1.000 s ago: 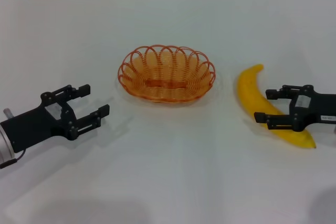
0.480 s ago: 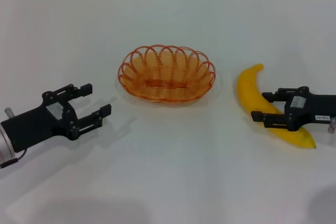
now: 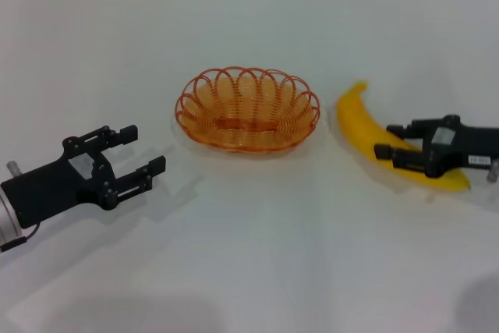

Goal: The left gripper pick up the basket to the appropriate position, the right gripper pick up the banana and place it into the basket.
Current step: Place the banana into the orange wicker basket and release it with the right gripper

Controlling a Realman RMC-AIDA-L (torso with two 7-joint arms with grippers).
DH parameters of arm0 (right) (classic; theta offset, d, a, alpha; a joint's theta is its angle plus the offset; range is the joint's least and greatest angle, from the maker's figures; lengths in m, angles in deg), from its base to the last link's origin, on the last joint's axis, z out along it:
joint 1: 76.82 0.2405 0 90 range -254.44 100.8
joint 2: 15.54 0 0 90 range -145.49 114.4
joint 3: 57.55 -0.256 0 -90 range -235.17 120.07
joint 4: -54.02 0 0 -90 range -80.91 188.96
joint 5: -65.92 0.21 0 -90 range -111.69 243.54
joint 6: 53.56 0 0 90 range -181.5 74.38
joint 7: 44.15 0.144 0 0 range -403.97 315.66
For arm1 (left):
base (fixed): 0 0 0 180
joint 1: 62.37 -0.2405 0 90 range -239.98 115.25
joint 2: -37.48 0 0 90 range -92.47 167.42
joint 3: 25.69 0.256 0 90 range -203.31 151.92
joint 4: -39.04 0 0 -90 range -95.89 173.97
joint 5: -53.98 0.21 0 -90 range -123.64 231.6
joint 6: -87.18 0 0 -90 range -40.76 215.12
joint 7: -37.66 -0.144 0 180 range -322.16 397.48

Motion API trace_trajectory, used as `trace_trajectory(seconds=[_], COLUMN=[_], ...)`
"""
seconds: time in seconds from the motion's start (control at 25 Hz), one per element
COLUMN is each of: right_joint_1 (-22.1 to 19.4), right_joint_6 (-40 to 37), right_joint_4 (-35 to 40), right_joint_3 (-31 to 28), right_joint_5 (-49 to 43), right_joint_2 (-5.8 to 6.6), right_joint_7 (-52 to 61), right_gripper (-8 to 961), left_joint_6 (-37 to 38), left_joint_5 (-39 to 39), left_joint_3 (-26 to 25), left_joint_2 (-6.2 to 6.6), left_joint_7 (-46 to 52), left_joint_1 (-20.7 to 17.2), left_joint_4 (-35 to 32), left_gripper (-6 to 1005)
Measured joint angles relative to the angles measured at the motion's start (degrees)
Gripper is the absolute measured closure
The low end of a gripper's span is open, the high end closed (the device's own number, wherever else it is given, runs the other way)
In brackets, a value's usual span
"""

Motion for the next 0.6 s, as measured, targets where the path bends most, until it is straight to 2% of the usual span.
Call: trace_trajectory(seconds=[0.28,0.48,0.6], right_joint_1=[0.8,5.1,7.9], right_joint_6=[-3.9,-6.6,-5.0], right_joint_4=[-0.2,-1.8,-4.6], right_joint_3=[0.3,1.8,5.5], right_joint_5=[12.4,14.5,14.6], right_joint_2=[0.33,-1.62,-2.11], right_joint_7=[-3.1,-8.9,-11.6], right_gripper=[494,484,478], left_joint_6=[0.2,0.2,0.2], left_joint_5=[0.0,0.0,0.0], left_joint_3=[0.0,0.0,0.2], left_joint_2=[0.05,0.02,-0.09], left_joint_7=[0.0,0.0,0.0], left_joint_1=[0.2,0.5,1.0], left_joint_4=[0.0,0.0,0.0], left_gripper=[290,290,289])
